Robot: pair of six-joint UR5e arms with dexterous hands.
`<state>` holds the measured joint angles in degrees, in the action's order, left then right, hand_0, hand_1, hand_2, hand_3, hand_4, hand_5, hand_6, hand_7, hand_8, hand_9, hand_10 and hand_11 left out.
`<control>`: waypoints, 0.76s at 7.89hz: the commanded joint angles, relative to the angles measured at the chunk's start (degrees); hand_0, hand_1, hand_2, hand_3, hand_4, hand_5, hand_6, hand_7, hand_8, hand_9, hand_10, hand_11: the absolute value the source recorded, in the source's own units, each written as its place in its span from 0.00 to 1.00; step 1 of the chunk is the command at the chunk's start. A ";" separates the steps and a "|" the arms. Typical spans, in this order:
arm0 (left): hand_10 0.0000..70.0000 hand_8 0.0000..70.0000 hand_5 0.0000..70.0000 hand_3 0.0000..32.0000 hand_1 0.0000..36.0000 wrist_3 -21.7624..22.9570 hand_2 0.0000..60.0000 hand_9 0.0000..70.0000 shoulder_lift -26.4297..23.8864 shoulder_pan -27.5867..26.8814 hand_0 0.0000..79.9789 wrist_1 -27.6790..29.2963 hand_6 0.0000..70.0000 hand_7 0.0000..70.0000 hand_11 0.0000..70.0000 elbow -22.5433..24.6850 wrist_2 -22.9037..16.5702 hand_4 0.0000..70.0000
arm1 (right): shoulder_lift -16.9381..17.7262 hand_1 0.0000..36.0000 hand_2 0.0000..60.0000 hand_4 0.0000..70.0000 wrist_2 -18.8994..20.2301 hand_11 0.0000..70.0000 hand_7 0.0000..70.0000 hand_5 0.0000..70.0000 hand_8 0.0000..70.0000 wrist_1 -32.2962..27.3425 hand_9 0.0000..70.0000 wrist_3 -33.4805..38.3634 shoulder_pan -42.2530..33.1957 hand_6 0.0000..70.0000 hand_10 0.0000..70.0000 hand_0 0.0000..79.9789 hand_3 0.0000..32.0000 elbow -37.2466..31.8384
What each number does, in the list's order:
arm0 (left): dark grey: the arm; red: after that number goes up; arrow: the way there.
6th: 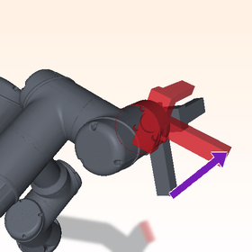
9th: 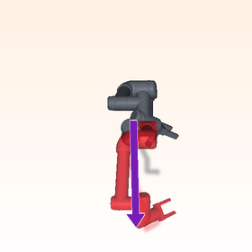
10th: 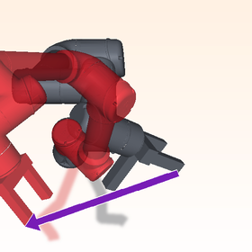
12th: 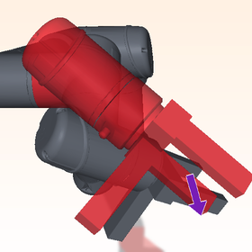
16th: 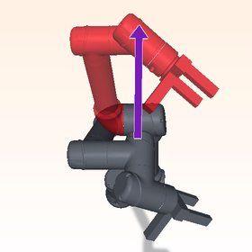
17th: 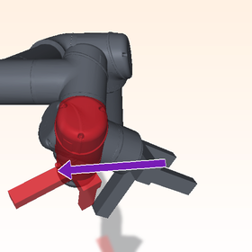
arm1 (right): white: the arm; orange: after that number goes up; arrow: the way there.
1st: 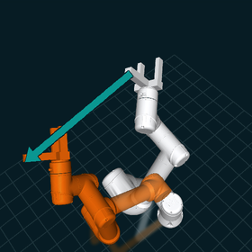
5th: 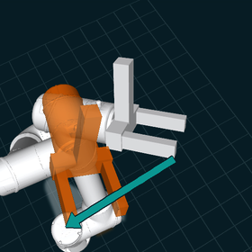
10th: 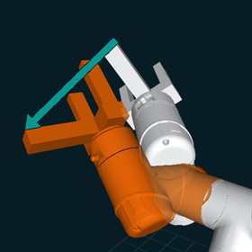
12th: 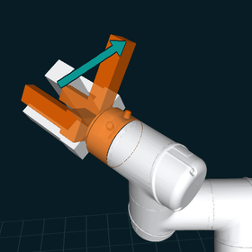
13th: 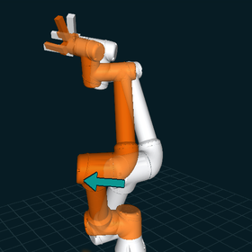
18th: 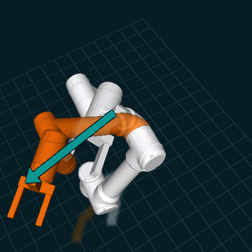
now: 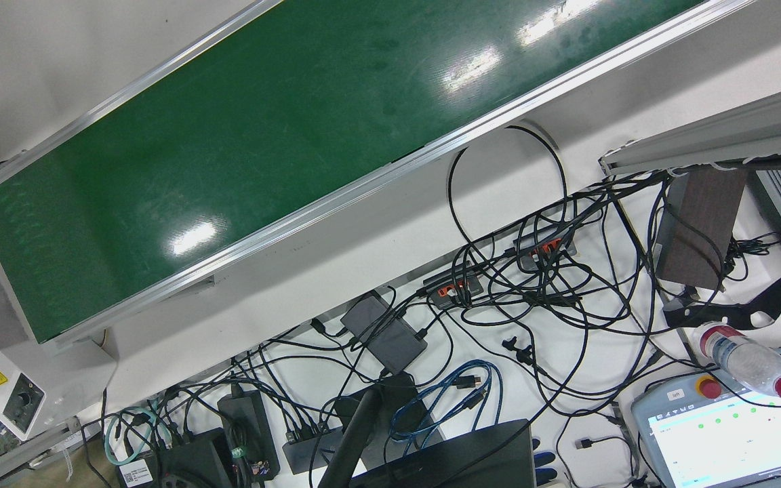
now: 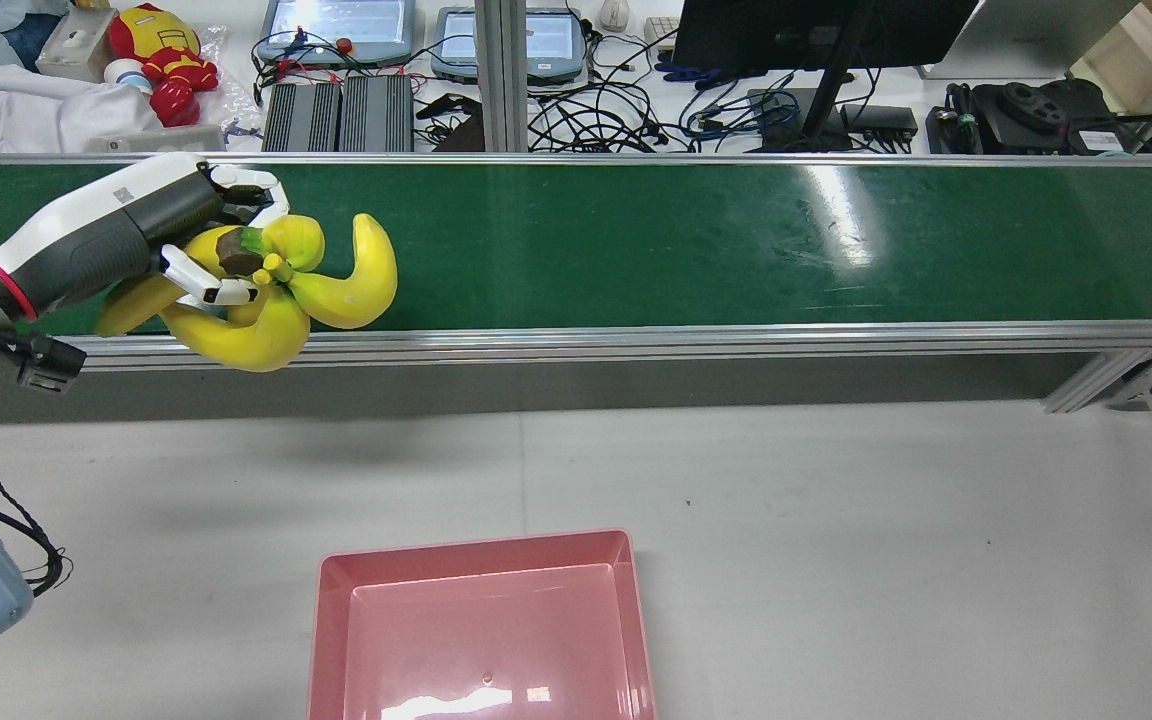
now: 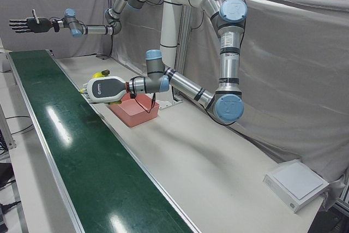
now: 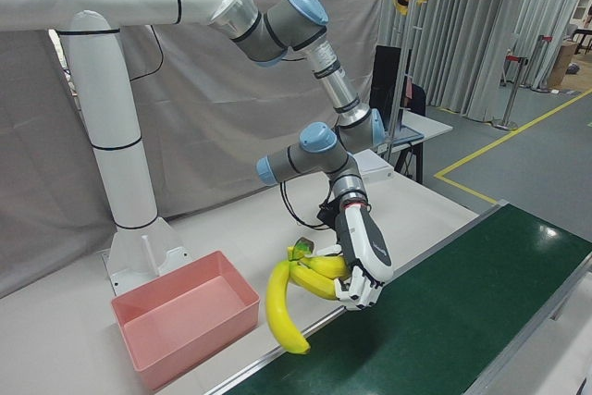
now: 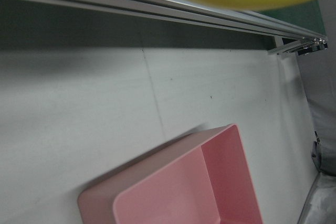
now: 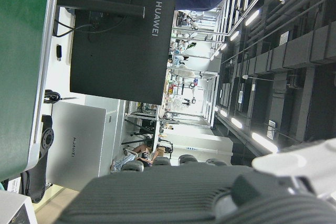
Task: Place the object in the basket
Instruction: 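Close the left hand fingers around the banana bunch's stem end, then lift the bananas off the belt and carry them over the pink tray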
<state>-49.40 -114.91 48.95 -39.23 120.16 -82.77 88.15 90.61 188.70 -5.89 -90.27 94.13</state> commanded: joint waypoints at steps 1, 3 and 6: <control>0.65 0.81 1.00 0.00 0.48 3.41 0.99 0.98 -0.49 -4.53 0.61 -2.42 0.65 1.00 0.91 3.06 -4.24 0.52 | 0.09 0.00 0.00 0.00 0.00 0.00 0.00 0.00 0.00 0.00 0.00 0.00 0.00 0.00 0.00 0.00 0.00 -0.09; 0.60 0.78 1.00 0.00 0.49 4.75 0.87 0.94 -0.49 -12.70 0.64 -2.69 0.61 1.00 0.85 3.06 -4.07 0.52 | 0.00 0.00 0.00 0.00 0.00 0.00 0.00 0.00 0.00 0.00 0.00 0.00 0.00 0.00 0.00 0.00 0.00 -0.09; 0.60 0.78 1.00 0.00 0.56 4.84 0.88 0.93 -0.40 -19.92 0.67 -3.04 0.58 0.97 0.85 3.07 -3.81 0.52 | 0.00 0.00 0.00 0.00 0.00 0.00 0.00 0.00 0.00 0.00 0.00 0.00 0.00 0.00 0.00 0.00 0.00 -0.17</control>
<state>-44.72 -115.45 34.27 -42.12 123.18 -86.83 88.16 90.62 188.70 -5.89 -90.26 94.04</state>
